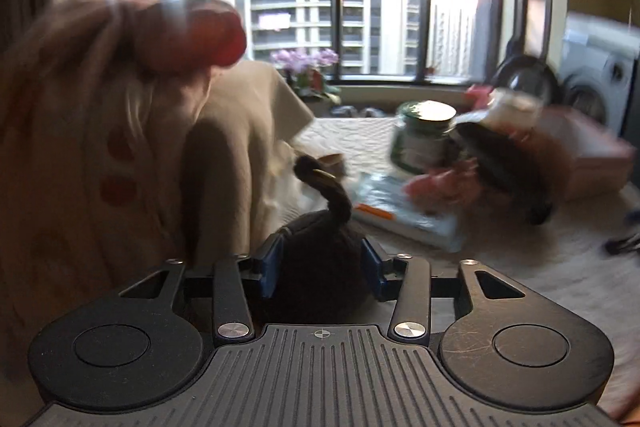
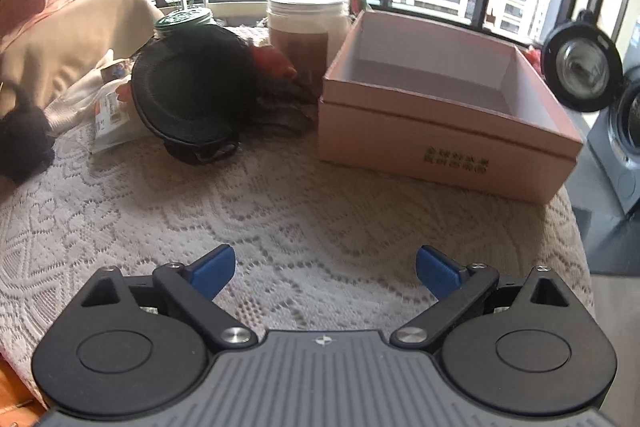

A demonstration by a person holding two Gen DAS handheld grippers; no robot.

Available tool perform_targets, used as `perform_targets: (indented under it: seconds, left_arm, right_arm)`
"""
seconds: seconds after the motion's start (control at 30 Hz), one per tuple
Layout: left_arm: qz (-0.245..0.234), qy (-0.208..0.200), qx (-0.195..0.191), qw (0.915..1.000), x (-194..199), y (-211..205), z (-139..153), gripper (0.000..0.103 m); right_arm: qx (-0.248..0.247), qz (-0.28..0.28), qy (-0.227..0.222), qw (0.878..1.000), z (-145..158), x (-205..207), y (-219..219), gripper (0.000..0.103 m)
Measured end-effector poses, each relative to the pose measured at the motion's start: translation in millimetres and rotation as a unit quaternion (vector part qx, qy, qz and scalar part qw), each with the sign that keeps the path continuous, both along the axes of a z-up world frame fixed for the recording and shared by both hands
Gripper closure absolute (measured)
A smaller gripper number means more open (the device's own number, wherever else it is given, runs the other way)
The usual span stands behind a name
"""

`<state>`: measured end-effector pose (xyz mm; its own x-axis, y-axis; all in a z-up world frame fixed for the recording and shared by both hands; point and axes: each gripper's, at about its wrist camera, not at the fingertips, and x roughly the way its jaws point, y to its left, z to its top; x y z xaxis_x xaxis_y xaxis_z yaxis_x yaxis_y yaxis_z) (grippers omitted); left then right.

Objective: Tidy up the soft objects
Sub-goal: 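Reach the left tool to the black plush toy and close on it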

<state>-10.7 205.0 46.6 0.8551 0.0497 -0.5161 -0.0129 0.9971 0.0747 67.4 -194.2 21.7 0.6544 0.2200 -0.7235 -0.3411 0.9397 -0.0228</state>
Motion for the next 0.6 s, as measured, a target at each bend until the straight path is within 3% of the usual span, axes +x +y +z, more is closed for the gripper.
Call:
perform_targets:
  seconds: [0.17, 0.23, 0.6]
  left_arm:
    - [-0.007, 0.016, 0.024, 0.9996, 12.7, 3.9, -6.2, 0.034]
    - [-0.001, 0.021, 0.029, 0.9994, 14.6, 10.0, -9.6, 0.032]
    - [-0.005, 0.028, -0.050, 0.9983, 26.7, 42.9, -11.1, 0.025]
  right_arm:
    - [-0.029, 0.011, -0.001, 1.000, 1.2, 7.7, 18.5, 0.005]
    - [-0.041, 0.015, -0.007, 0.999, 4.9, 9.4, 24.7, 0.005]
    - [-0.067, 0.039, -0.016, 0.997, 10.0, 9.6, 51.6, 0.005]
